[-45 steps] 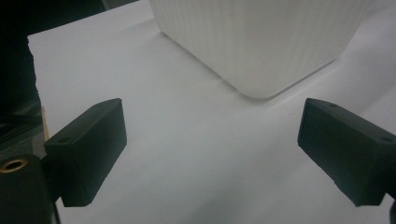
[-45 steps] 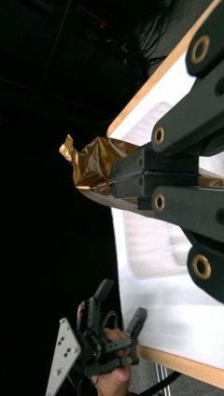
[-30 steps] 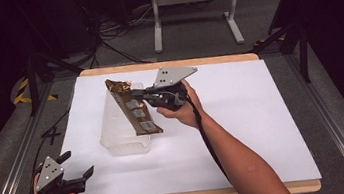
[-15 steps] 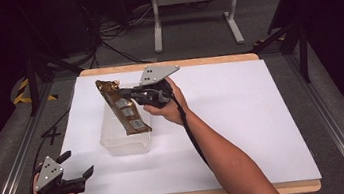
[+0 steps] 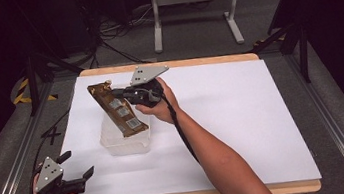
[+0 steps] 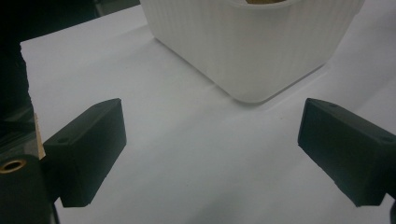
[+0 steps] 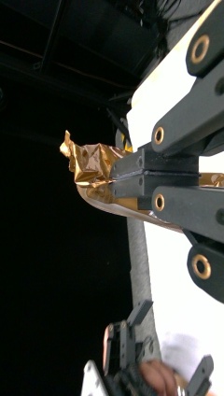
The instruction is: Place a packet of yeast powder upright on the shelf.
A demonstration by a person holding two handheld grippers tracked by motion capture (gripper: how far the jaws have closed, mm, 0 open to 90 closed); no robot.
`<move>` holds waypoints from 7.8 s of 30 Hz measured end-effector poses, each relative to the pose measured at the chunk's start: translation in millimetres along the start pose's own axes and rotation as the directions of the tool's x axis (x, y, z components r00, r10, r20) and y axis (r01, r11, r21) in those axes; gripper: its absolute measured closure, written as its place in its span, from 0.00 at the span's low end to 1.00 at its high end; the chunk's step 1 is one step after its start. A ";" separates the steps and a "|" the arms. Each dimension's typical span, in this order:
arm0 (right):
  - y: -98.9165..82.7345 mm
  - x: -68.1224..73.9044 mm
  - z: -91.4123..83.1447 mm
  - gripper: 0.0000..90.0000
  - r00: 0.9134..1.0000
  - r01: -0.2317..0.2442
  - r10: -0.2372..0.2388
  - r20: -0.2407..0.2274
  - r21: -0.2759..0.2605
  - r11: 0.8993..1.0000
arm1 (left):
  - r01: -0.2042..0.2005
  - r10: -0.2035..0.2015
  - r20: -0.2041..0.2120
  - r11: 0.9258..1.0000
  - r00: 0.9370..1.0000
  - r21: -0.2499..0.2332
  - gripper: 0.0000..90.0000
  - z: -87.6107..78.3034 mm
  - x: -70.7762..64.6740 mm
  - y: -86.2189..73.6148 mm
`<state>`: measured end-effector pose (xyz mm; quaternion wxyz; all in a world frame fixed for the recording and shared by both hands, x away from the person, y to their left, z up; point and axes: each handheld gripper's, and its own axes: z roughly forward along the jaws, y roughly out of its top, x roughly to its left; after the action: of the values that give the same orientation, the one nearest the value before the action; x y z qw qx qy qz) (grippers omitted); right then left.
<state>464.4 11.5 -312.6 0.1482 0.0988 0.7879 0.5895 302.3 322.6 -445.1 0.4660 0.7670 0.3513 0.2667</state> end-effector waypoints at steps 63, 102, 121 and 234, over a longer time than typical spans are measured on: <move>-69.4 30.7 -37.5 1.00 0.997 0.058 -0.050 -0.066 0.112 0.992 | -0.008 0.008 0.005 1.000 1.000 0.027 0.10 5.6 -2.5 1.4; -51.0 33.4 -63.9 0.65 0.994 0.081 -0.091 0.054 0.175 0.981 | -0.024 0.023 0.004 0.999 1.000 0.042 0.10 11.2 -3.2 3.3; -48.5 32.9 -95.7 0.61 0.985 0.119 -0.148 0.093 0.261 0.958 | -0.026 0.026 0.000 0.999 1.000 0.044 0.10 10.6 -2.6 3.0; -195.5 53.3 -372.5 0.13 0.703 -0.245 0.038 0.710 0.191 0.950 | -0.018 0.018 -0.014 1.000 1.000 0.023 0.09 28.9 10.2 16.1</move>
<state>287.8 -361.7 -409.0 0.3732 0.3941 0.7362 0.4043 334.5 310.3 -442.0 0.4521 0.7734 0.3510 0.2723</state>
